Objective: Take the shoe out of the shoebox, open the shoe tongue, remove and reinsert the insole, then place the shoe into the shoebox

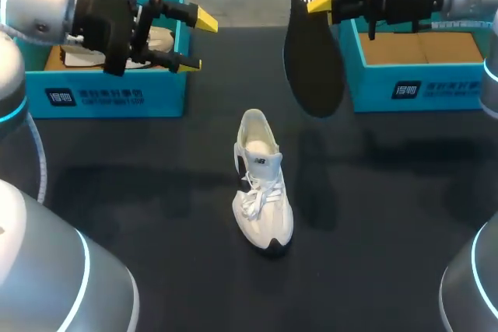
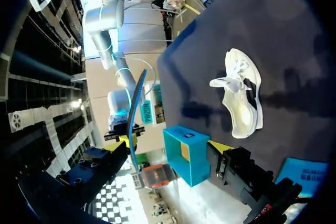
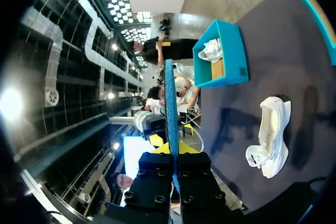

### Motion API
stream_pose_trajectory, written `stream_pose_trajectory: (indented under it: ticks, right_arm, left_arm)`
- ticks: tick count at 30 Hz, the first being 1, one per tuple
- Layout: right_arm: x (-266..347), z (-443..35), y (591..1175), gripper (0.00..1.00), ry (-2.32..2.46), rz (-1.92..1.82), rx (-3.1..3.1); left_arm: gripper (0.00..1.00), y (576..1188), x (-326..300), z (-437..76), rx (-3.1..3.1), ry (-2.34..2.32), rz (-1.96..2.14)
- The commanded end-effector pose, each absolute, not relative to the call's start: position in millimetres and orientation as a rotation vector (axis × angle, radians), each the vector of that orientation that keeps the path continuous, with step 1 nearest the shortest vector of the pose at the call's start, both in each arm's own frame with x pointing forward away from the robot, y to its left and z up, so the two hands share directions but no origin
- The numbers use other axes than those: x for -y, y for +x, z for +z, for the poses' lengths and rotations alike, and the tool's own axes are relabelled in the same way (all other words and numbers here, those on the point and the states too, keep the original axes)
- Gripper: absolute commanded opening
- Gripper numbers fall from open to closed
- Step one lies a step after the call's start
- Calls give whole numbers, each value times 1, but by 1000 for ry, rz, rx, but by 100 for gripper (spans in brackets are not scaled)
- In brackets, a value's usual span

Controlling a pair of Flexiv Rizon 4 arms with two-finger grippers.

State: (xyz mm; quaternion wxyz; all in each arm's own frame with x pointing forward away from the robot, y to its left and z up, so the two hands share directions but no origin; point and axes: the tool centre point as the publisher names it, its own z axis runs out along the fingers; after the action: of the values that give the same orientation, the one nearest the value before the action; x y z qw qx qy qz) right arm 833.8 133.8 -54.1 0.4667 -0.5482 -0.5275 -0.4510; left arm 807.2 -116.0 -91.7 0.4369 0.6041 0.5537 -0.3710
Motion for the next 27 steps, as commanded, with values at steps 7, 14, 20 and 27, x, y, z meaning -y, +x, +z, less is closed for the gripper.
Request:
stream_pose_trajectory:
  ticks: [7,14,20,27]
  right_arm:
    - [-157,-69,860,0,-1353,-988,1269]
    - [-166,-77,870,0,-1388,-954,1247]
    - [-179,-80,875,0,-1404,-891,1253]
    - [-194,-84,878,0,-1397,-889,1240]
  left_arm:
    - [100,803,134,-99,-1311,1314,-970]
    - [100,805,144,-101,-1291,1256,-993]
    - [100,810,155,-104,-1259,1191,-1005]
    - [100,816,169,-106,-1248,1124,-1010]
